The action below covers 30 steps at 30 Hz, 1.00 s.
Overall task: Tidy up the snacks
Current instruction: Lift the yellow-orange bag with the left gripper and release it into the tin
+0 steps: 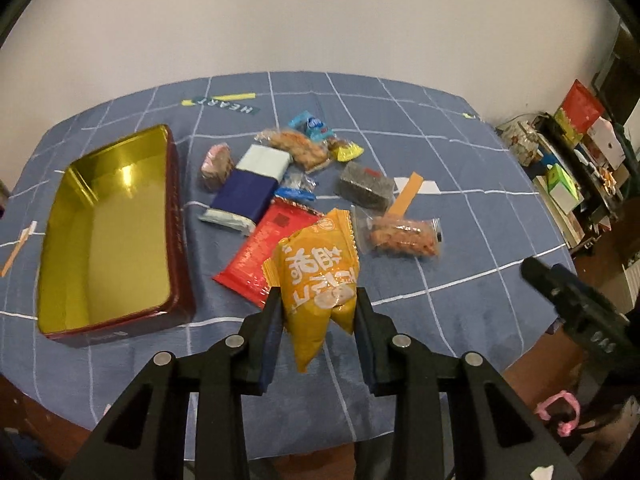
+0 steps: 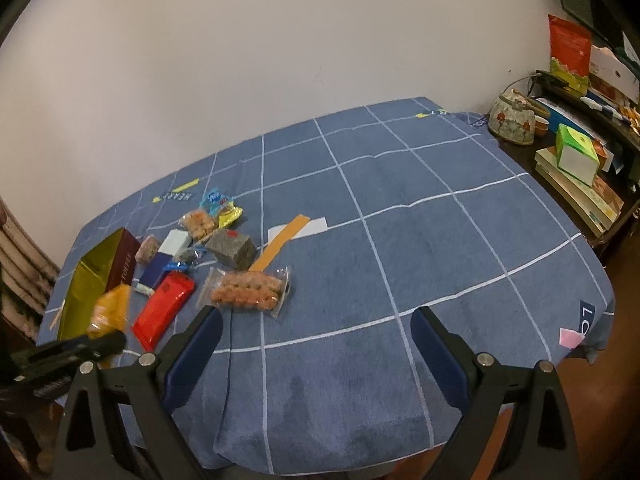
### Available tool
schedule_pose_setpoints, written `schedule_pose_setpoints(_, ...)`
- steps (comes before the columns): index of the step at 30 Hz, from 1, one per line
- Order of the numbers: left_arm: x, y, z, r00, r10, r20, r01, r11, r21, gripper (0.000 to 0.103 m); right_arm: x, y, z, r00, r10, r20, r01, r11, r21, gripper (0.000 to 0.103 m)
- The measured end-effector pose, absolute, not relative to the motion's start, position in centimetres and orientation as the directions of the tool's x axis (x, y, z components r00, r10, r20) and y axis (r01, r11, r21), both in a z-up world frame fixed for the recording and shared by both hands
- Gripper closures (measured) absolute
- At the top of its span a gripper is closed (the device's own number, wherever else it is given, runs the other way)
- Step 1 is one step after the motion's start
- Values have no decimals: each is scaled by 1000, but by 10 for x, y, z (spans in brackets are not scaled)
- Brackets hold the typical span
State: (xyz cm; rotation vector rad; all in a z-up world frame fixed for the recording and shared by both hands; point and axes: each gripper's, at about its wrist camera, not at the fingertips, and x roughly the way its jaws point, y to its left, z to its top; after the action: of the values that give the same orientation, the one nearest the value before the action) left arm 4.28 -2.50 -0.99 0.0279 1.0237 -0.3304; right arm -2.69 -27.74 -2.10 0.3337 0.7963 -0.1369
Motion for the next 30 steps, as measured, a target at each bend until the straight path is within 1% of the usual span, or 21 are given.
schedule_pose_setpoints(10,60,11,11,543,-175,-821,200,977,-76,73,-23,-269,-29,662,13,-749,225,950,215,6)
schedule_pose_setpoints(15,75,33,14,571,-105,-814,156,988,-17,73,-21,-267,-33,650,15,-760,220,953,207,6)
schedule_pose_setpoints(25,134,96,5,555,25,-832,52,997,65,73,-17,-263,-43,618,13,-786,214,959,185,6)
schedule_pose_setpoints(30,170,120,-11,524,82,-848,24,993,112,73,-15,-259,-51,599,7,-800,211,963,167,6)
